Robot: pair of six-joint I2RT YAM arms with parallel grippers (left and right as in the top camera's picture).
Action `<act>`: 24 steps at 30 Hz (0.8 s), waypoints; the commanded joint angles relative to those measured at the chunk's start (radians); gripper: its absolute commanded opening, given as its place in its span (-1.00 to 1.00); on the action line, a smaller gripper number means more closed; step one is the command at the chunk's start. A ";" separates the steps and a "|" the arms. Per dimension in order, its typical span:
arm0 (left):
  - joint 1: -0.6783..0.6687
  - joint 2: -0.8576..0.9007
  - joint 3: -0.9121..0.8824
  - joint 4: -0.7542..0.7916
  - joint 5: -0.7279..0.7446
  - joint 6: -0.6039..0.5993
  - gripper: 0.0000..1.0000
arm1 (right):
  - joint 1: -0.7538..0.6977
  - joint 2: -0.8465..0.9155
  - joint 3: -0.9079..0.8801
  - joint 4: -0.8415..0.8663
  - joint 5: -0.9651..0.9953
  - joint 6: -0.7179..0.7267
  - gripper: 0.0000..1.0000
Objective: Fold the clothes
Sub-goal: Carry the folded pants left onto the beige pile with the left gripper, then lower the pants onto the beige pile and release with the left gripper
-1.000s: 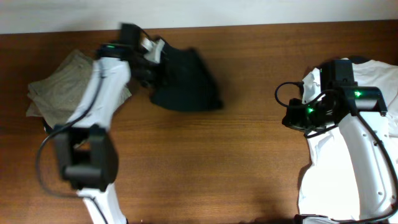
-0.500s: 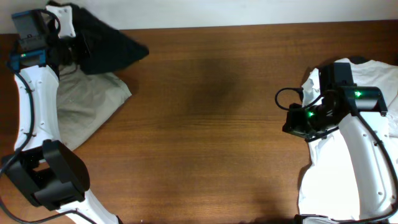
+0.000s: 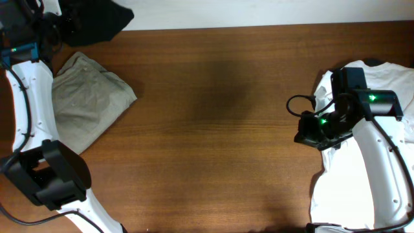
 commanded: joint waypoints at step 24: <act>0.219 -0.007 0.058 -0.840 -0.224 -0.108 -0.17 | 0.000 -0.007 0.013 -0.002 0.002 0.011 -0.86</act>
